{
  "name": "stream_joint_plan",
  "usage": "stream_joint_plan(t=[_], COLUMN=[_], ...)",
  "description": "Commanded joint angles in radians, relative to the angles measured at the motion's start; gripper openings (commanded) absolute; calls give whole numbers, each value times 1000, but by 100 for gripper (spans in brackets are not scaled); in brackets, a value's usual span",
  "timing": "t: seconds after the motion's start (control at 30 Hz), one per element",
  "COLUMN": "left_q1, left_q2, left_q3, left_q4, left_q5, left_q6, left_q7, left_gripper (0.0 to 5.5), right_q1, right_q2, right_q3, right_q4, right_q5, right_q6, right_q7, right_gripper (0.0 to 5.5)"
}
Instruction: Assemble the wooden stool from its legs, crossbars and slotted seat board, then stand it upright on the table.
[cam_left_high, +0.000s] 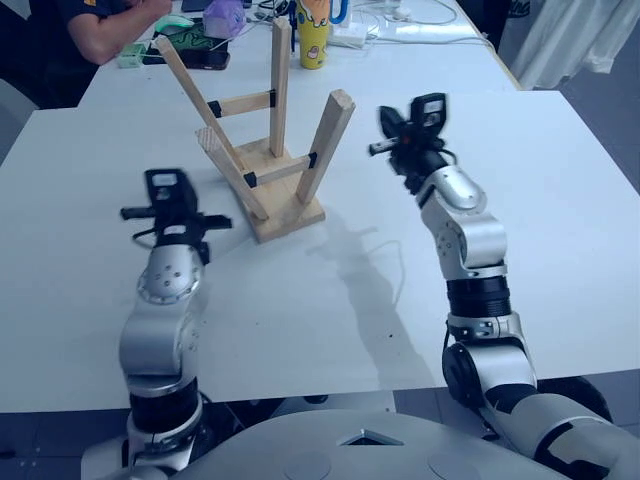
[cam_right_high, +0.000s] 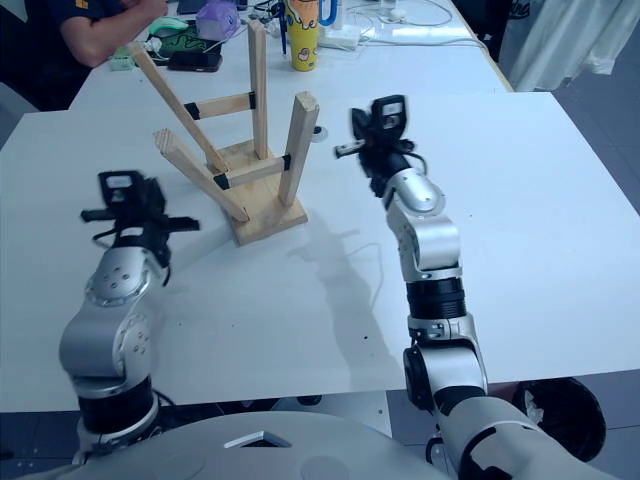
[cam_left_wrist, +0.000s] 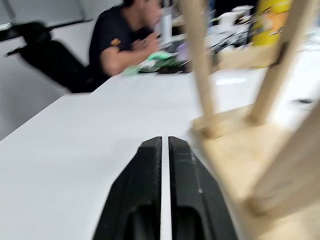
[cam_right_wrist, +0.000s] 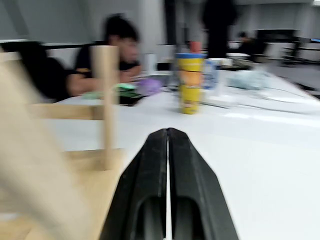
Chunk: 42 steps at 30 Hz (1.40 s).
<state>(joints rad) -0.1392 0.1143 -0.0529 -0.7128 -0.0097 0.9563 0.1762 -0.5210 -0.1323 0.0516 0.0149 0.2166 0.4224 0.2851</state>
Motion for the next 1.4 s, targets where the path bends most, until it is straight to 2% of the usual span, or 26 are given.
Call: stream_joint_plan(t=[0.03,0.13,0.3,0.5,0.77,0.87,1.07,1.27,1.4], left_q1=[-161,-150,-22,63,47,-36,-147,-201,-195], left_q2=[-26,-23,35,47,30,22,32,4,2], left_q3=[-170,-162,-69,-10,-33,22,34,47,48], left_q4=[25,76,142,176,144,92,70,31,35], left_q5=[-5,2,25,36,39,22,5,-10,-1], left_q6=[68,96,52,-3,-24,-63,-88,-81,-83], left_q7=[-69,-90,-112,-117,-134,-142,-183,-180,-171], left_gripper=[4,4,4,4,4,4,4,4,4], right_q1=[47,58,90,105,53,15,-92,-256,-333], right_q2=[0,-11,-56,-106,-119,-117,-77,-60,-105], right_q3=[143,176,176,128,49,-3,-84,-191,-145], right_q4=[-135,-181,-197,-212,-79,-29,-138,63,310], right_q5=[50,63,53,67,-11,-18,80,60,-39], right_q6=[49,86,150,193,194,149,57,-16,-10], right_q7=[159,187,200,202,73,46,78,-63,-94], right_gripper=[0,0,0,0,0,0,0,0,0])
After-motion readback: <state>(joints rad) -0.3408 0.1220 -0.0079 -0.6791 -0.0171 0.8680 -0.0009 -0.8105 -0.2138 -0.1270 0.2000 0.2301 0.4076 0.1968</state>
